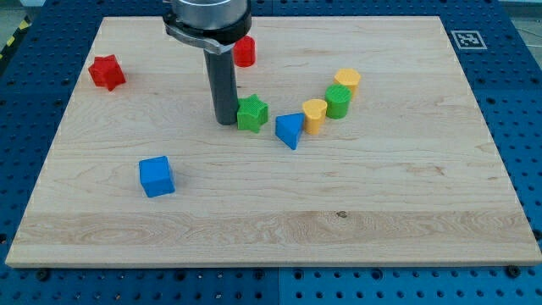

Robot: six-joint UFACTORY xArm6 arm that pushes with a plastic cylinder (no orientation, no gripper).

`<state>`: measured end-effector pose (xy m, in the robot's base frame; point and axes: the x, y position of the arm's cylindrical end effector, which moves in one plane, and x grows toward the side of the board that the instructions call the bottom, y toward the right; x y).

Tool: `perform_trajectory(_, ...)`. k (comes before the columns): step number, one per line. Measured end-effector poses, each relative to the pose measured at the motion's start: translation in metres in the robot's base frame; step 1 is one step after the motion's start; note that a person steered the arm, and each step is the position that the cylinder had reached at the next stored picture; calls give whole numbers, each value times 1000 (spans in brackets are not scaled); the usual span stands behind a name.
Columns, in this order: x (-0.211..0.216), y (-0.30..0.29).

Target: Point your arm to the left of the green star

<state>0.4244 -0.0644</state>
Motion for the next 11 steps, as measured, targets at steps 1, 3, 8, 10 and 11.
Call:
perform_trajectory(1,0,5)
perform_trajectory(3,0,13)
perform_trajectory(8,7,-30)
perform_trajectory(10,12,-31)
perform_trajectory(11,21,-45)
